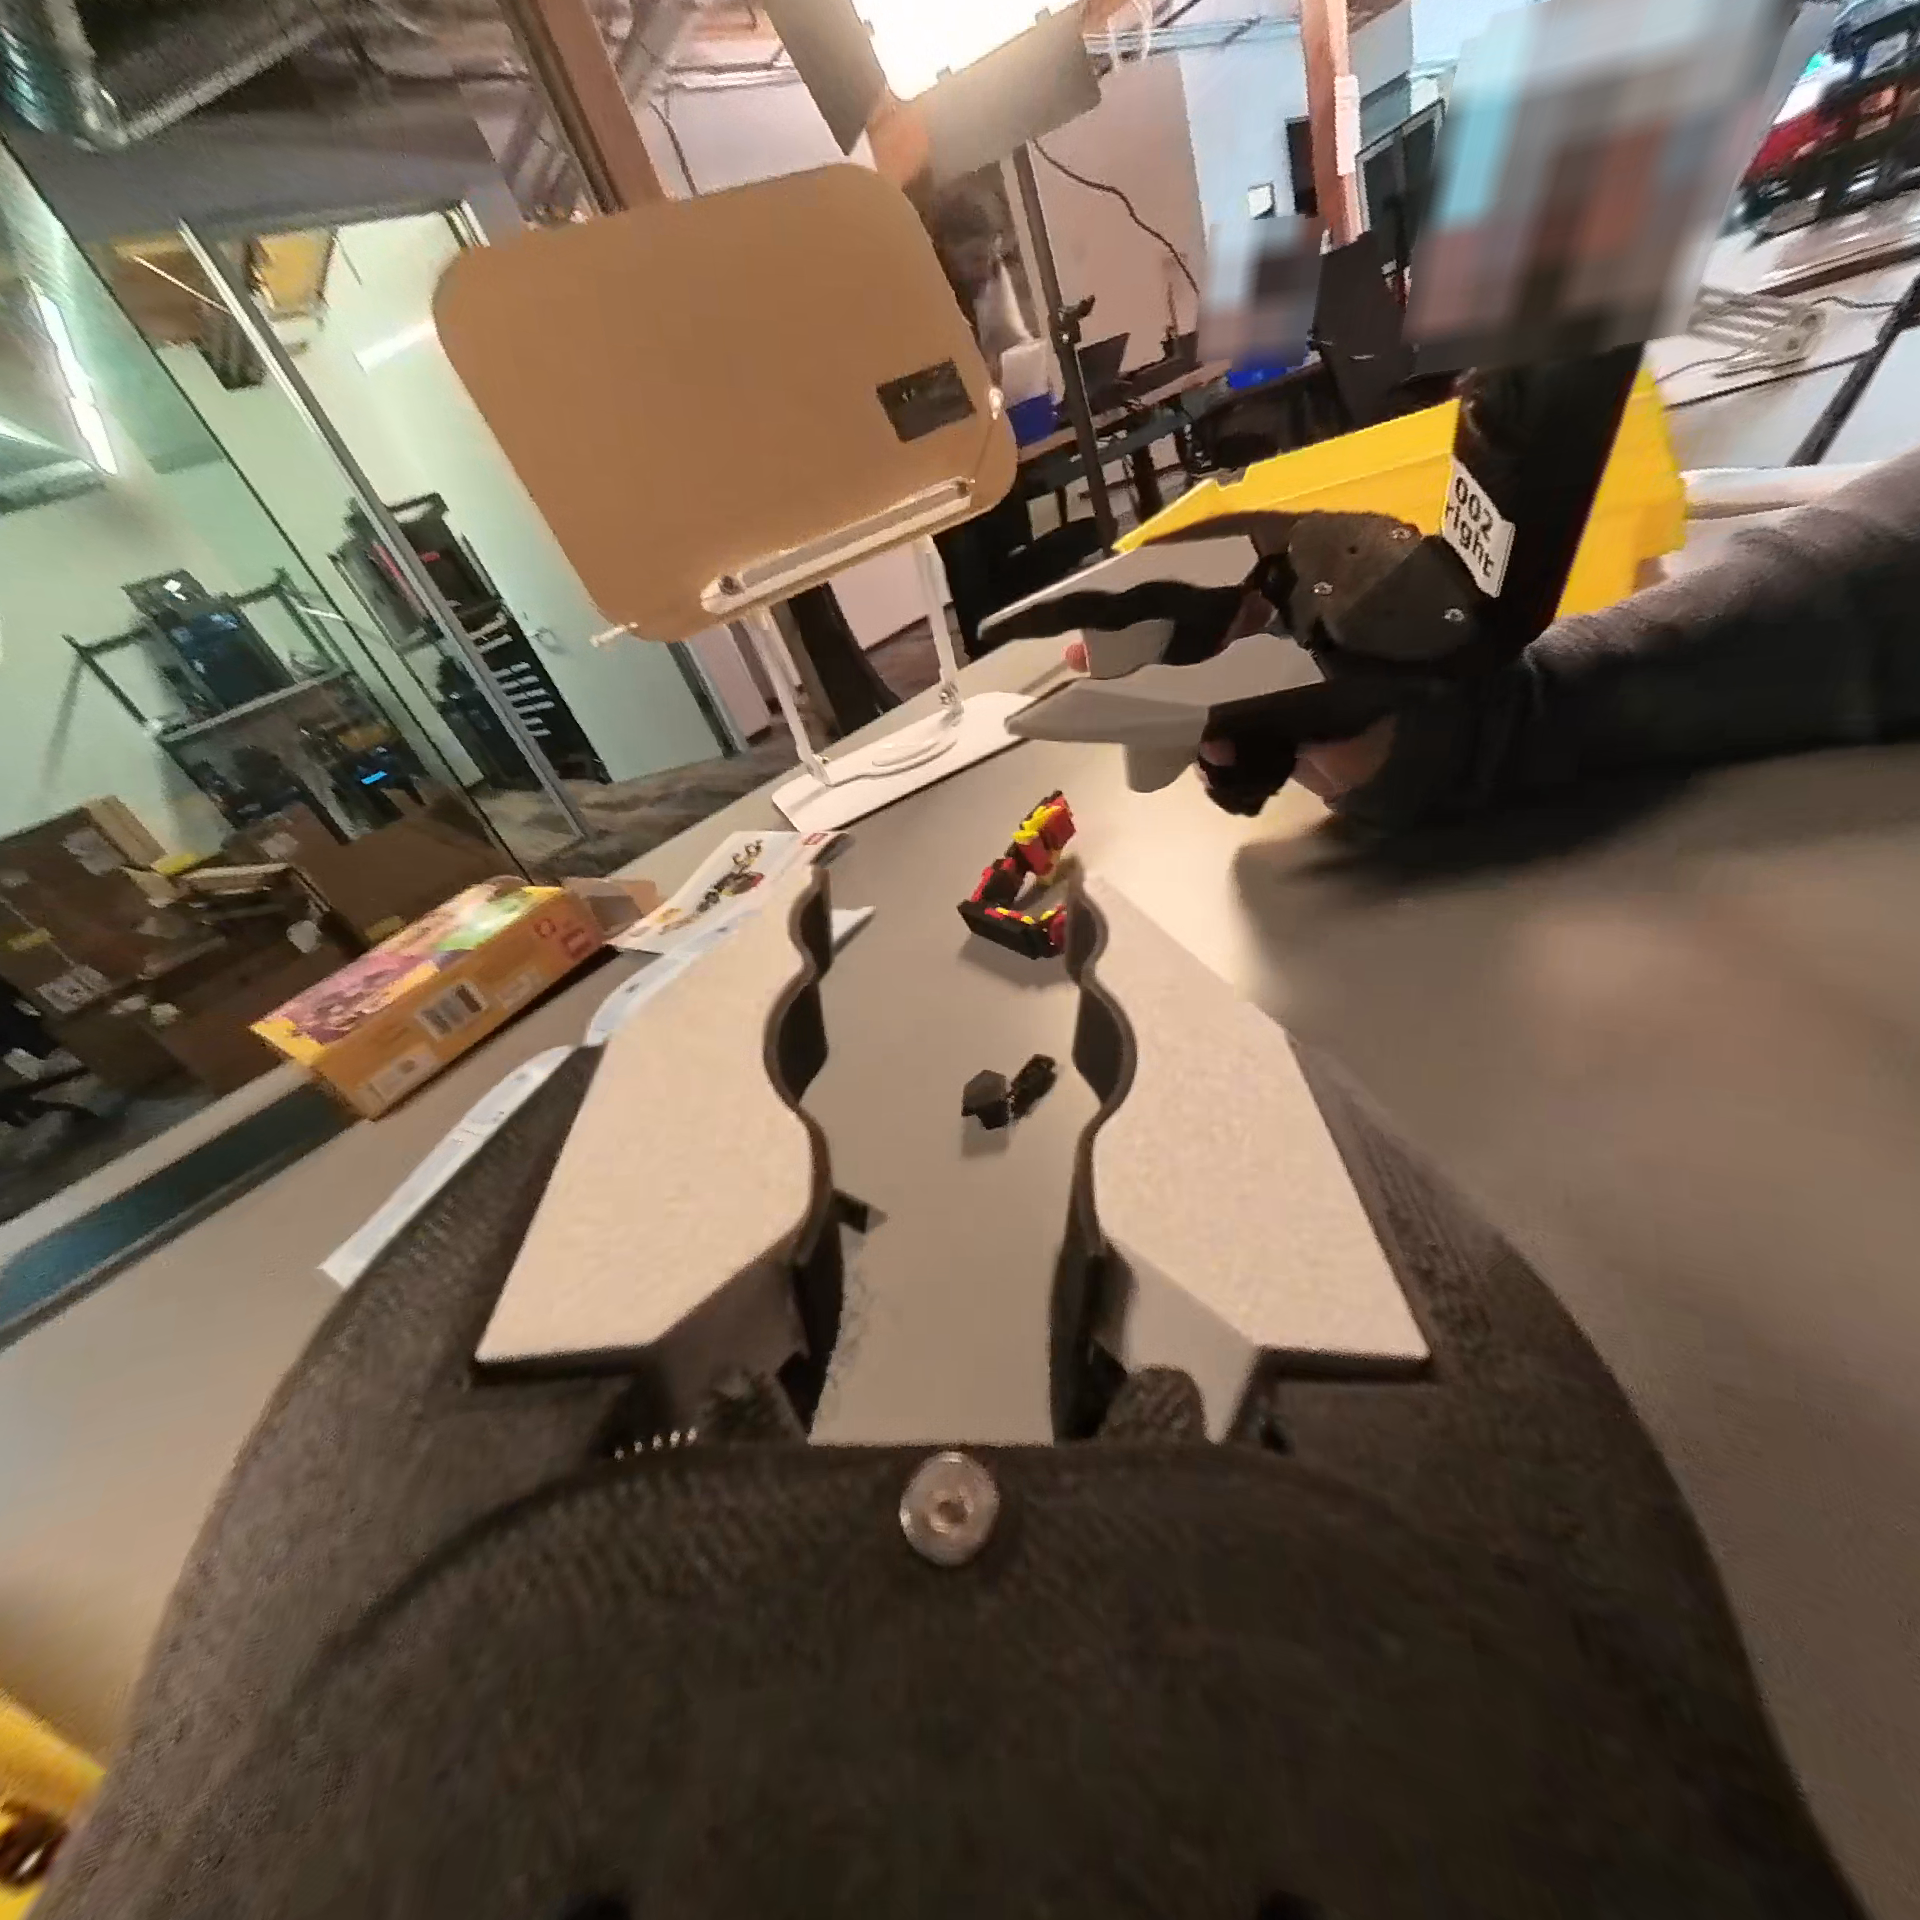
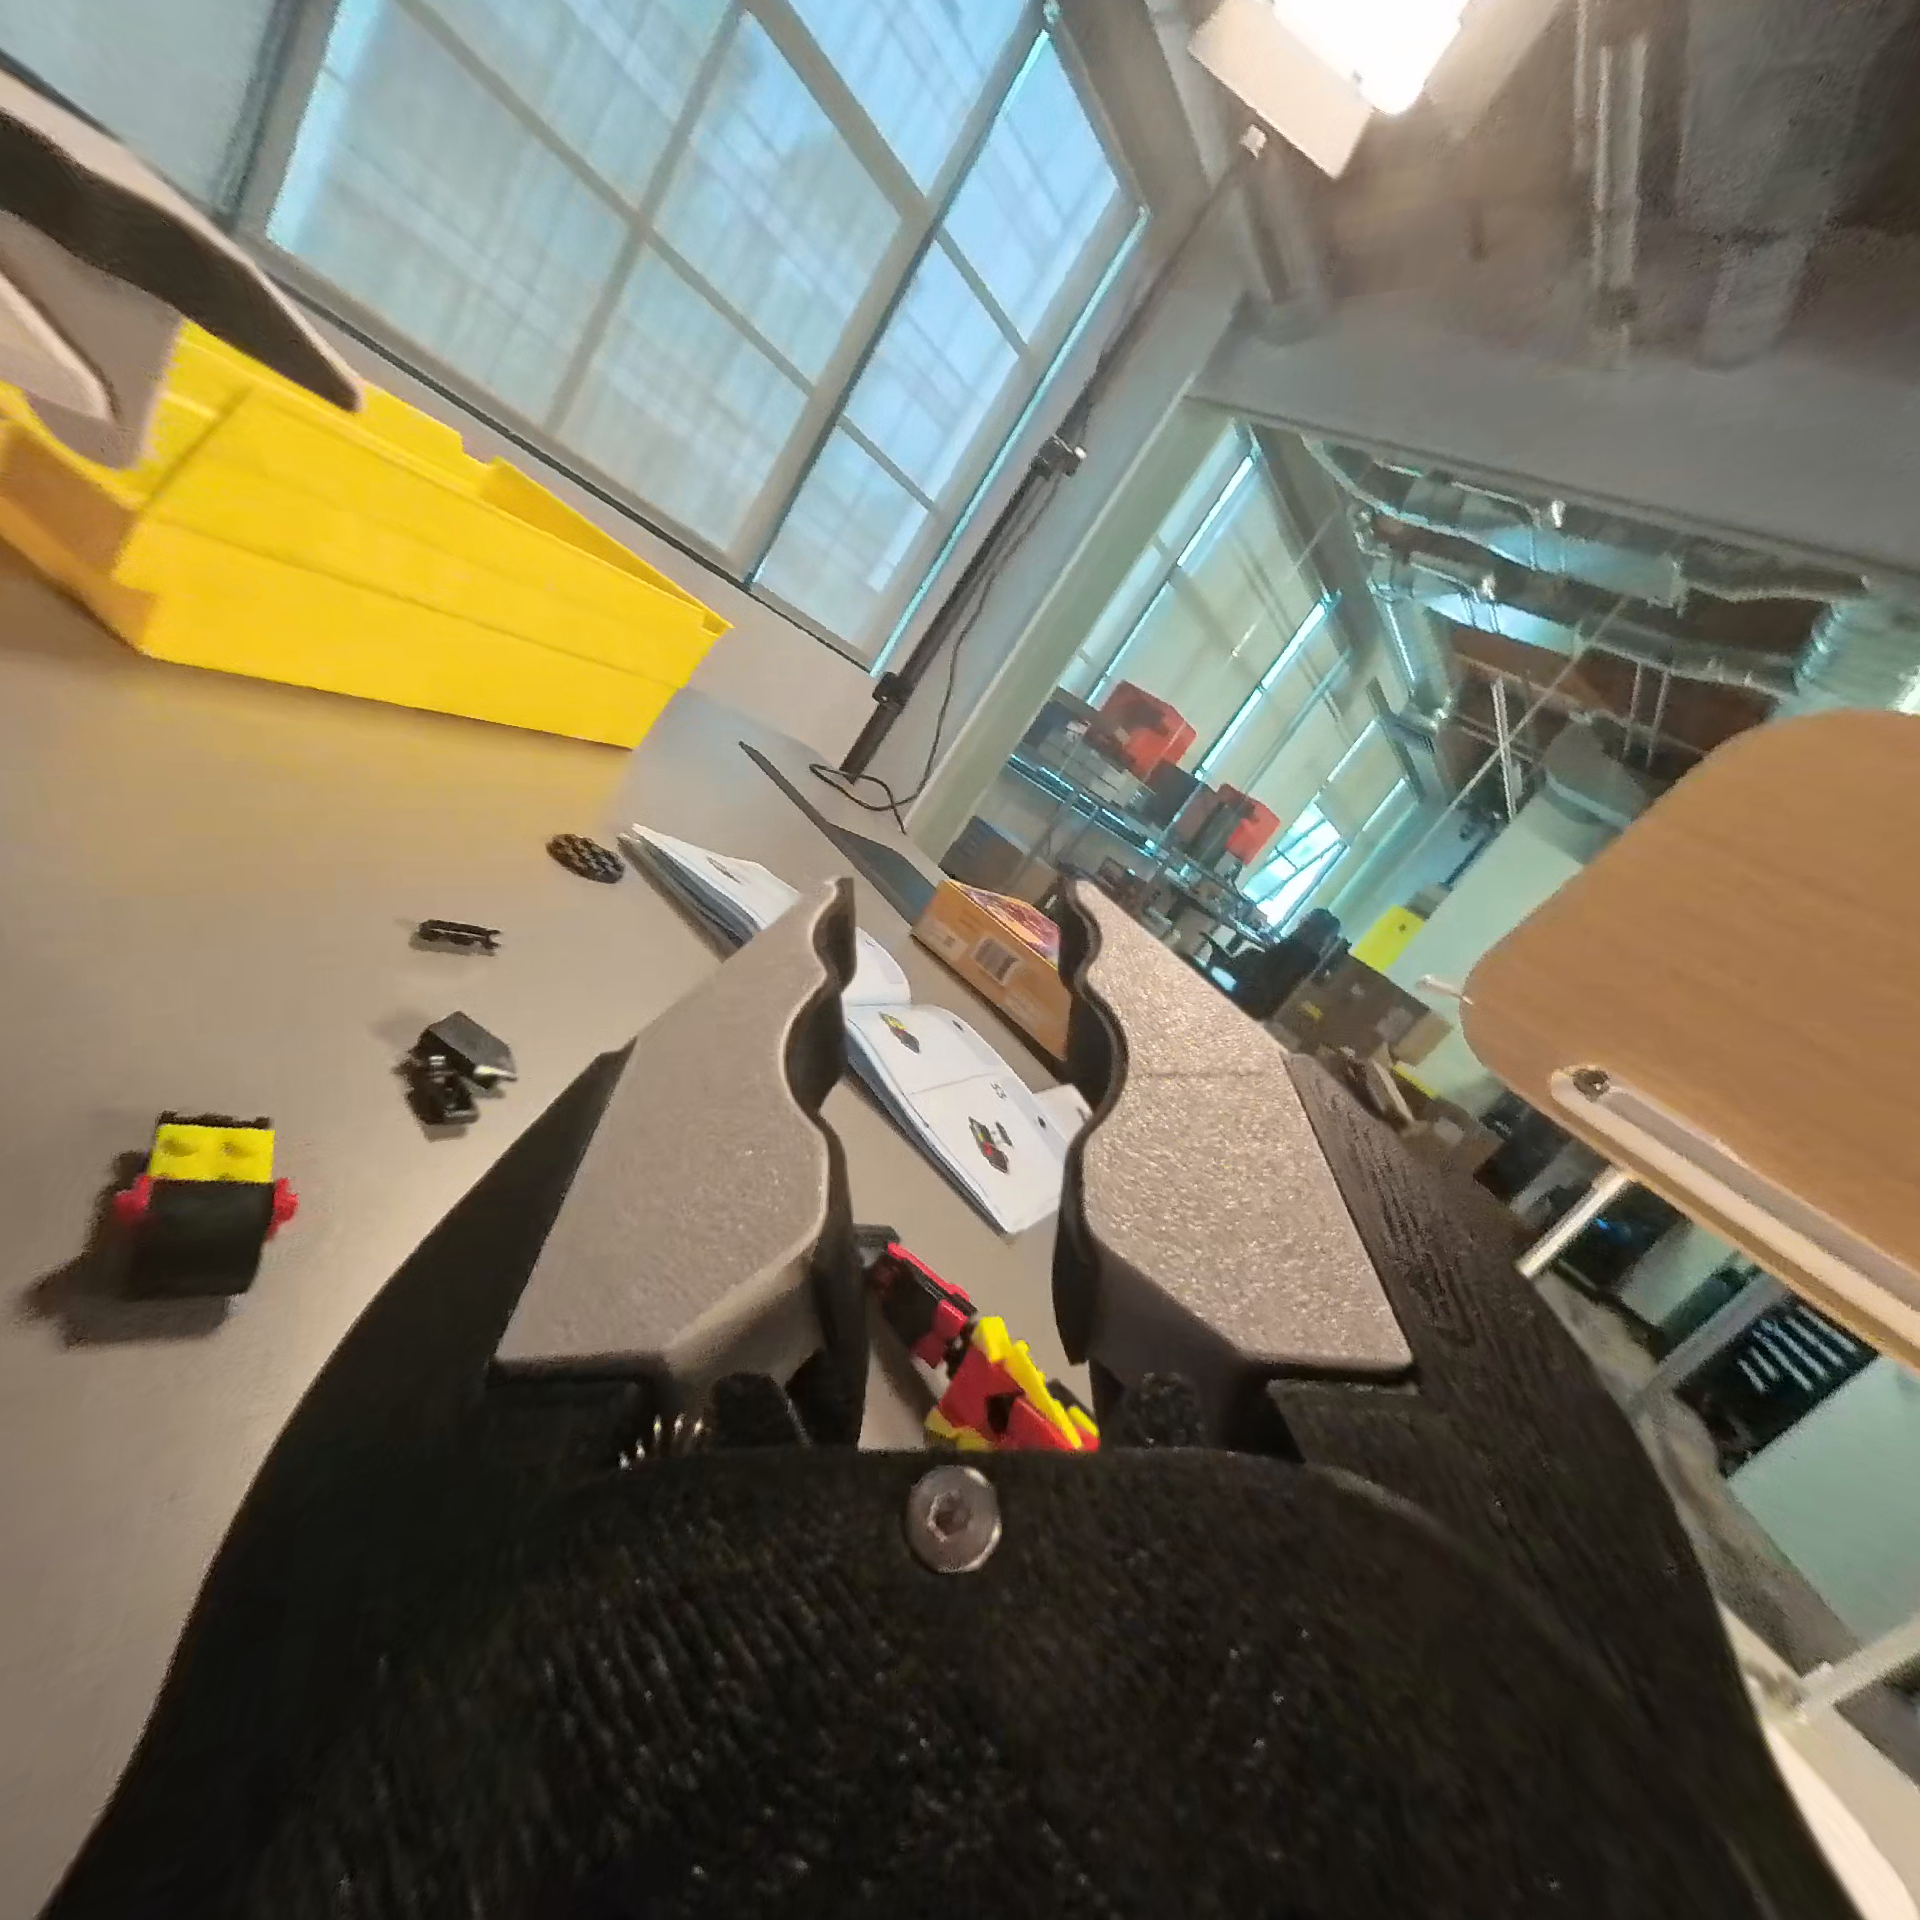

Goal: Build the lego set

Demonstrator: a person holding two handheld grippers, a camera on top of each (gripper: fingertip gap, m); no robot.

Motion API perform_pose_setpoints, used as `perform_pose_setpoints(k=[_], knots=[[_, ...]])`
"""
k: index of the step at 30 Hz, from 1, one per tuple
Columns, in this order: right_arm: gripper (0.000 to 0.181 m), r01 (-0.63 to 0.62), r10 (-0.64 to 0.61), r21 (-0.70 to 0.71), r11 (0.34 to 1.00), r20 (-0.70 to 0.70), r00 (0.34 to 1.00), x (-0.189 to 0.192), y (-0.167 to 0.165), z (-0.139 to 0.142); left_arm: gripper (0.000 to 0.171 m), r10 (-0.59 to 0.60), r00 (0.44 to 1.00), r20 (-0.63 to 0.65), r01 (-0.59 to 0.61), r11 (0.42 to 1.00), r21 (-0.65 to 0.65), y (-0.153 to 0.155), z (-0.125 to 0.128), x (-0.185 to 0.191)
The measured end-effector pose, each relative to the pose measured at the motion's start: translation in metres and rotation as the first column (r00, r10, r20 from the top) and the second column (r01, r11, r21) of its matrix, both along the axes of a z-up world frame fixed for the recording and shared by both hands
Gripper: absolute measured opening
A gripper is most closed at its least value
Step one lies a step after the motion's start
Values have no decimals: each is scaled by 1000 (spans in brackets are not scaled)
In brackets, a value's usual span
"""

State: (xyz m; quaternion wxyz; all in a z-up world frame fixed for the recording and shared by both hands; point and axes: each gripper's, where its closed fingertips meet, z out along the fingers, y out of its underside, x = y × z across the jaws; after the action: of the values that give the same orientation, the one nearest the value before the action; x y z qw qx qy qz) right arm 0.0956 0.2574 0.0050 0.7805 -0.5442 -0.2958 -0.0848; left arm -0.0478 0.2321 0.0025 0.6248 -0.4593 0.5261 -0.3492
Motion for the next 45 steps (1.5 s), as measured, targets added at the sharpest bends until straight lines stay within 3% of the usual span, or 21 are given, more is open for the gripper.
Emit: perform_pose_setpoints(k=[5, 9, 16, 22, 45], knots=[[35, 56, -56, -5, 998, -44, 997, 12, 7, 2, 40, 30, 999, 19, -30, 999, -17, 1, 5, -6], [33, 109, -109, -9, 994, -57, 992, 21, 12, 2, 38, 155, 984, -89, -153, 988, 29, 18, -12, -8], [30, 145, -146, -19, 989, -67, 987, 28, 18, 1, 39, 133, 974, -184, -139, 990, -22, 18, -33, 0], [26, 126, -128, -31, 992, -82, 988, 26, 18, 0, 47, 217, 943, -253, -214, 976, 39, 29, -49, 3], [21, 109, -112, -39, 993, -93, 989, 23, 20, -1, 48, 196, 943, -269, -198, 980, 19, 27, -53, 6]])
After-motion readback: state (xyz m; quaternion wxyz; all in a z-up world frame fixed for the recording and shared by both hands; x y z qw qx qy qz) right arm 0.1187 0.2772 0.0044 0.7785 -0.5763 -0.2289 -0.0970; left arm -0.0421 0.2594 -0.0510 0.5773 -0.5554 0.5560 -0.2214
